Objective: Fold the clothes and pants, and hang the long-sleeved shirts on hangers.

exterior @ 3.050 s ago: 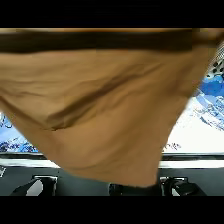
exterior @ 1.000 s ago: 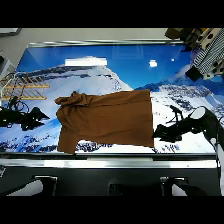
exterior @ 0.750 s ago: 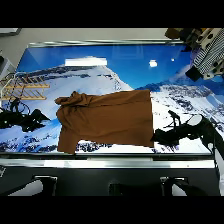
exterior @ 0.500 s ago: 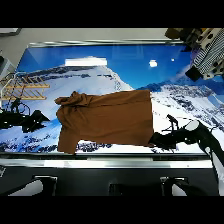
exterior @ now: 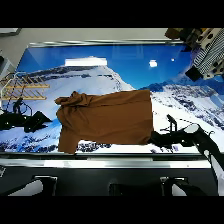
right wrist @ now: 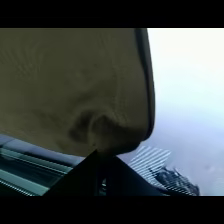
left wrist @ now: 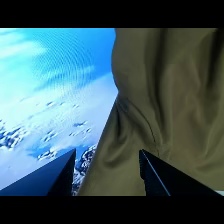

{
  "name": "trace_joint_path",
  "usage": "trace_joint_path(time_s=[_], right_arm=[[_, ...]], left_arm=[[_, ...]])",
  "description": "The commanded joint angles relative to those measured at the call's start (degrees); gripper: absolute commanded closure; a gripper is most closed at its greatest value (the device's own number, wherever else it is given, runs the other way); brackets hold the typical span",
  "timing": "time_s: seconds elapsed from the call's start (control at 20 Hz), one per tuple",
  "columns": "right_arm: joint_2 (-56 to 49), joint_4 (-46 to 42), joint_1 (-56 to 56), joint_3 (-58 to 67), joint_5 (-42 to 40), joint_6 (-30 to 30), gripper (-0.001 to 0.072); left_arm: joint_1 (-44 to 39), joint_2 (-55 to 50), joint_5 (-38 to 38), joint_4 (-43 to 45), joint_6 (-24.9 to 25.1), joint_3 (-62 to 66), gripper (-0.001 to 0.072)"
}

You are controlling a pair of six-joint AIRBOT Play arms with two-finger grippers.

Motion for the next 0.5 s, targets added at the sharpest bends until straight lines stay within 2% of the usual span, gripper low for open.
trace_joint_path(time_s=[0.0,0.3,0.45], right_arm=[[2.4,3.3,0.0,-0.1,1.1,-0.7,0.0681],[7.9,5.2,0.0,-0.1,4.6,-0.5,0.0681],[8.3,5.7,0.0,-0.1,6.4,-0.6,0.0681]], left_arm=[[0.0,-0.1,3.5,-4.0,6.5,-2.9,0.0241],[0.0,-1.0,11.7,-6.5,9.6,-6.7,0.0242],[-0.6,-3.8,12.6,-13.2,13.2,-6.7,0.0242]])
